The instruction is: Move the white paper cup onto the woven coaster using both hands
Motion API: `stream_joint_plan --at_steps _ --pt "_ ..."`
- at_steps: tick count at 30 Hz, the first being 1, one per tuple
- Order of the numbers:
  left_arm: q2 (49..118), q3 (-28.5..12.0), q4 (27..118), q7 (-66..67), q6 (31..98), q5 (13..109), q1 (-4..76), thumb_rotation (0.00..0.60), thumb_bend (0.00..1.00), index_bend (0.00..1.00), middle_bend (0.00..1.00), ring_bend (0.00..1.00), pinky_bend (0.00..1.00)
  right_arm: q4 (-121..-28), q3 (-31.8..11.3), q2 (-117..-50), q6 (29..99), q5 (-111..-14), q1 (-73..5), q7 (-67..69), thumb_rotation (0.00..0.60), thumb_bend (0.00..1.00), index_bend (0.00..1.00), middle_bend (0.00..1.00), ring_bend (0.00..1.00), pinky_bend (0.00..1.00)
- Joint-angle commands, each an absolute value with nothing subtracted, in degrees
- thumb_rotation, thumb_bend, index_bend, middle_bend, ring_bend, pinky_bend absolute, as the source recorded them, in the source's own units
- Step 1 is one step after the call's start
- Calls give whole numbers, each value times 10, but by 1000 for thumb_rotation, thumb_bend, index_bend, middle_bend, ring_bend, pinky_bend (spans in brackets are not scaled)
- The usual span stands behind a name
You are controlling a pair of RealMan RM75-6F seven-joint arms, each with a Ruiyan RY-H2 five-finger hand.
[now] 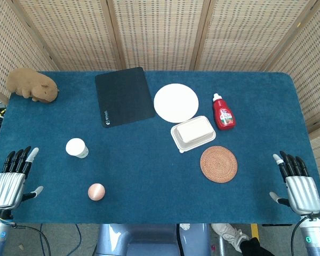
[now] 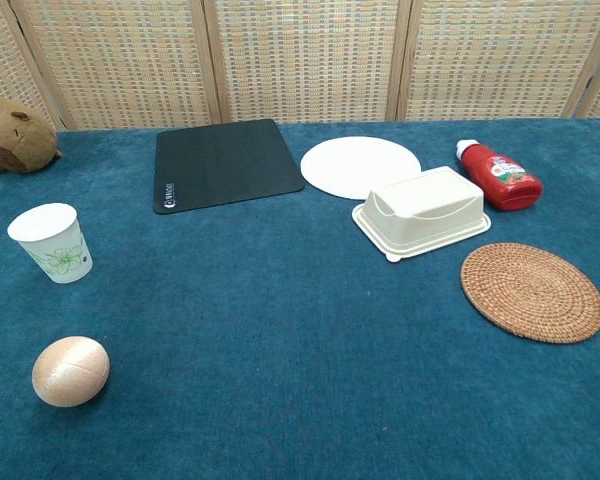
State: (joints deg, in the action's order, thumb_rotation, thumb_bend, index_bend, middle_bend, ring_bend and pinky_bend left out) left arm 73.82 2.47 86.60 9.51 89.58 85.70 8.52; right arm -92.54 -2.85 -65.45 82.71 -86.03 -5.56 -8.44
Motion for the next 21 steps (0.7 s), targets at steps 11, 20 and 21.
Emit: stream_joint_plan --at_steps 11,20,21 --pt "734 17 869 90 896 864 77 600 60 0 0 0 0 -930 -26 -652 832 -868 -55 -82 600 7 0 0 0 0" --pt "733 12 868 87 889 865 75 600 62 0 0 0 0 -931 -27 -652 828 -864 -56 -85 600 6 0 0 0 0" --pt "733 12 868 87 889 865 75 600 62 0 0 0 0 -931 -27 -652 828 -864 -56 -85 600 6 0 0 0 0"
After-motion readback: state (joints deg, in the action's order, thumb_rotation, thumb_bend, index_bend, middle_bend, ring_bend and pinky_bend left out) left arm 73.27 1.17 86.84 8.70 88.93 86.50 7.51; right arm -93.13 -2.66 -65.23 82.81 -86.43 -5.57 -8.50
